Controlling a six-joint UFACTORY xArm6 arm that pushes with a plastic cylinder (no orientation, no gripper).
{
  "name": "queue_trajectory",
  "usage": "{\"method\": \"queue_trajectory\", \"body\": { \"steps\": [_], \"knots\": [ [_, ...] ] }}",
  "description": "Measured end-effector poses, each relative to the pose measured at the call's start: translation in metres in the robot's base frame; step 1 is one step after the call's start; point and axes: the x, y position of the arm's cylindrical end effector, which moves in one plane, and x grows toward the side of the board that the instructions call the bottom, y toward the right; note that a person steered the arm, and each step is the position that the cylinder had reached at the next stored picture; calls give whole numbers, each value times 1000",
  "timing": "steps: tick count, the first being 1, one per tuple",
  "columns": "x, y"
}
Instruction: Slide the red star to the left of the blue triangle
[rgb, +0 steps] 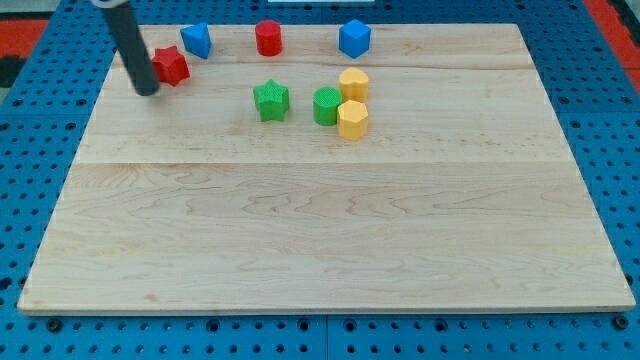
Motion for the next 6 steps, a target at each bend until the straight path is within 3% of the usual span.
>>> {"method": "queue_trajectory", "body": {
  "steps": [1, 3, 4, 6],
  "knots": [
    [-12, 19],
    [-43, -34],
    [-35, -34],
    [-70, -47]
  ]
}}
